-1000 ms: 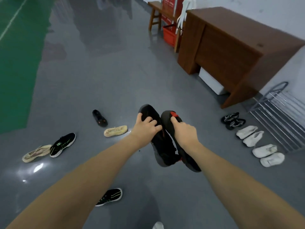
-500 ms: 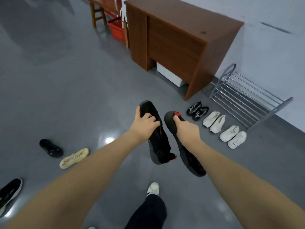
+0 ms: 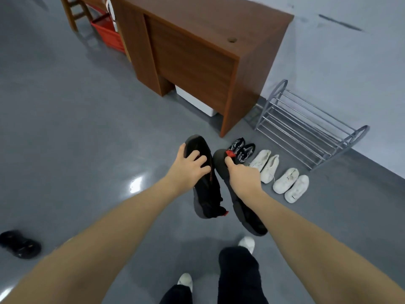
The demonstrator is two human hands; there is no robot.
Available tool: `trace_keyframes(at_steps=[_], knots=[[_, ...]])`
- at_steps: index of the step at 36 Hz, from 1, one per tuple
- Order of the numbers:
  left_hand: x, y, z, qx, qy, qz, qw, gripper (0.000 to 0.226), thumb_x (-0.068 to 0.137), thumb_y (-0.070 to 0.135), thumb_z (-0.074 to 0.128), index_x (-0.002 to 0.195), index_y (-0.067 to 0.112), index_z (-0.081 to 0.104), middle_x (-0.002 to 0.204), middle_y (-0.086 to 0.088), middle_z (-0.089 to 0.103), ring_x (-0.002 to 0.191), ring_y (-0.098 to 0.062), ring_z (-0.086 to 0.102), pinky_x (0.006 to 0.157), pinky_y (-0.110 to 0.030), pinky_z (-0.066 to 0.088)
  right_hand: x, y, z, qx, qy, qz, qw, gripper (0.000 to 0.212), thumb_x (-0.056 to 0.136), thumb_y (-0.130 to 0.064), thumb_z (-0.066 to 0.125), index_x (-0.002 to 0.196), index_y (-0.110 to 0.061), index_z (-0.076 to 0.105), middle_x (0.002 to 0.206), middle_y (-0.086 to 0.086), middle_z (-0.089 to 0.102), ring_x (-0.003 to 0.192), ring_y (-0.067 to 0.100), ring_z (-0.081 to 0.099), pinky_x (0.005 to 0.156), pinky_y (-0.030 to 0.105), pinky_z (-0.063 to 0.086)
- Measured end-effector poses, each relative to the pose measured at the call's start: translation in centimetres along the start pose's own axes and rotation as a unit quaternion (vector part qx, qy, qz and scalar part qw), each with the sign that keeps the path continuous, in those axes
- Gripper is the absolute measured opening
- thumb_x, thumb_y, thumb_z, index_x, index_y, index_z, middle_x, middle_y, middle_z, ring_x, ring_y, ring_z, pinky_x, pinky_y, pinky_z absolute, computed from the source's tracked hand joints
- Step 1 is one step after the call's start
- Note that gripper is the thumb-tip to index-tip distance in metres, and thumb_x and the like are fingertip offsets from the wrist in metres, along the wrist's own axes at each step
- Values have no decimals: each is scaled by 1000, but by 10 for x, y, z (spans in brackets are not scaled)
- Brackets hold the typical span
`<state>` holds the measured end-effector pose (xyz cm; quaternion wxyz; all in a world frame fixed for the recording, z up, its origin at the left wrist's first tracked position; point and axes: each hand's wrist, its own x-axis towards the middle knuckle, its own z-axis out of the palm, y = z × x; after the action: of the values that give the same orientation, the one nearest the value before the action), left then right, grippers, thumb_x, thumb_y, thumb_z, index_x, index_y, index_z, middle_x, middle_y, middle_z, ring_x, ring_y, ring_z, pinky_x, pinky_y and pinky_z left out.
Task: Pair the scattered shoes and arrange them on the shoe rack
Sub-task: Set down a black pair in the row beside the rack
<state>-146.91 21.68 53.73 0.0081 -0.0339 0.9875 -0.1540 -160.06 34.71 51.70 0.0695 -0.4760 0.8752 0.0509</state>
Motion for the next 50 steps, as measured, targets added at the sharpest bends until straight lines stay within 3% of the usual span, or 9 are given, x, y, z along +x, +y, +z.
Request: trace_keyframes(at_steps=[3,7,10,12,16,20,35,41,50], knots=[[38,2,15,-13,-32,-3,999,30,54,4,77,80,17,70,78,-6,61,76,-30,62,85,-64,45,25,29,10,-7,-4,-20,1000,45,86,1,45,127,-14,34,82,3,61,75,28,60,48,30,25],[96,9,25,-38,-105,-31,993,41,50,7,83,87,18,69,87,-6,62,85,-32,62,86,-66,42,60,68,19,-1,3,-42,999,37,85,-2,50,120,-12,42,87,10,65,88,32,58,71,36,39],[133,15,44,-64,-137,-55,987,33,84,13,63,116,20,57,116,-6,52,114,-32,47,101,-64,24,82,93,33,-53,37,-34,997,44,53,-4,78,92,-12,61,52,7,57,59,28,57,59,34,46],[154,16,55,-69,-140,-68,985,30,86,16,62,115,21,56,116,-4,52,113,-32,46,99,-62,27,98,108,44,-72,56,-35,995,48,39,-4,81,82,-15,64,43,2,49,48,25,53,51,30,45],[192,16,93,-83,-196,-75,974,31,95,20,47,126,23,44,127,0,42,123,-29,35,103,-56,22,134,132,60,-80,21,-38,996,41,51,-9,80,87,-18,62,50,1,54,51,23,55,48,28,41],[217,17,124,-117,-217,-99,964,30,93,17,52,122,24,49,119,2,45,120,-27,37,105,-57,23,162,151,85,-12,-55,-70,996,38,88,-3,48,124,-13,38,94,10,60,81,30,62,57,34,32],[286,22,327,-199,-277,-81,937,31,88,4,53,117,16,53,121,-3,41,117,-27,36,109,-61,17,276,160,252,26,-116,34,992,45,86,4,44,126,-14,35,88,6,67,77,29,65,56,30,31],[299,39,426,-180,-284,-30,941,36,88,5,54,121,17,53,123,-3,41,116,-26,40,111,-56,18,306,164,354,40,-140,58,988,45,84,2,46,125,-13,36,91,6,66,80,30,63,45,26,20],[318,70,587,-196,-250,-9,948,29,90,13,52,116,24,56,115,2,46,105,-20,48,114,-48,16,354,158,505,48,-143,74,986,34,84,-1,51,116,-9,42,93,7,65,83,32,64,53,29,32]])
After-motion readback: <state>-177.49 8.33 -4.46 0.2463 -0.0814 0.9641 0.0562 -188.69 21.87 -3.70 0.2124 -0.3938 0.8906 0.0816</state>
